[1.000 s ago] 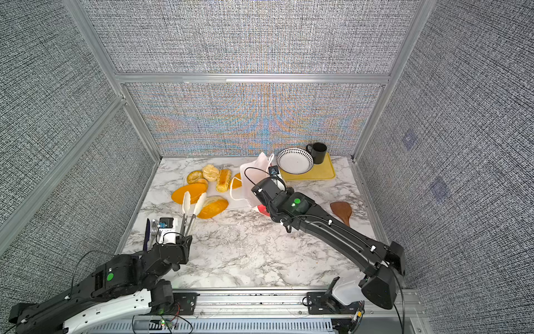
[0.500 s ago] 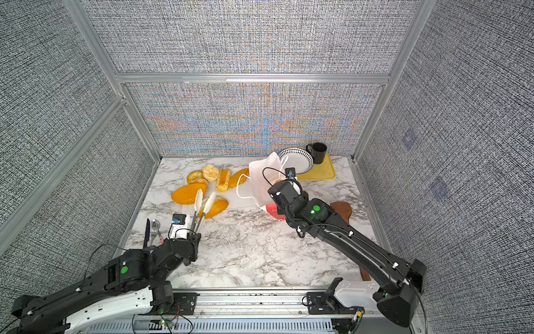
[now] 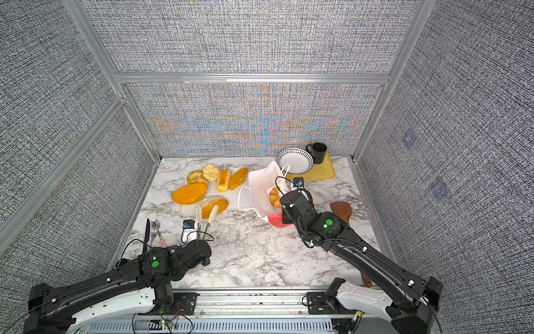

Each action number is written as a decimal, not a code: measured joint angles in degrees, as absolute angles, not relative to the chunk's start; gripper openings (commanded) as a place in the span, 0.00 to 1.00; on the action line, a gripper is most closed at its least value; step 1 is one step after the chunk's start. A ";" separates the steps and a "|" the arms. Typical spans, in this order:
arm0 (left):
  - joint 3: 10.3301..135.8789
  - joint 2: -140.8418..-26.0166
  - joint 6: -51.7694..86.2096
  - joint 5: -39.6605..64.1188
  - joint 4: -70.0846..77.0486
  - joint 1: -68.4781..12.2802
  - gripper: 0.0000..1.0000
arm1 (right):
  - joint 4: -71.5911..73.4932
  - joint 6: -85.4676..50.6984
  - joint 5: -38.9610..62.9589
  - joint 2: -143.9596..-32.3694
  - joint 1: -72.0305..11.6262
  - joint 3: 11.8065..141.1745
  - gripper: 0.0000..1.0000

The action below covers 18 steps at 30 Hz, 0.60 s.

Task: Pack bread into a paper bag
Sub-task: Pick up the paper bag from the center of the board.

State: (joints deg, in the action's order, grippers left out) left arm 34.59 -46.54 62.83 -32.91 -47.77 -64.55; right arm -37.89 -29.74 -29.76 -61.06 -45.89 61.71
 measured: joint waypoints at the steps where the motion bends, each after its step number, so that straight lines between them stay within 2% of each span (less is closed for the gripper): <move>1: 33.52 -46.61 63.55 -32.12 -46.96 -63.57 0.41 | -37.52 -29.65 -29.43 -60.51 -45.91 61.39 0.00; 18: 19.51 -35.33 69.10 -20.95 -29.10 -52.38 0.50 | -34.04 -27.59 -24.67 -57.78 -45.91 58.11 0.00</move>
State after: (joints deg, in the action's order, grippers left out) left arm 19.51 -35.33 69.10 -20.95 -29.10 -52.38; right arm -34.04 -27.59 -24.67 -57.78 -45.91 58.11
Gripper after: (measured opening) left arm 0.503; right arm 0.056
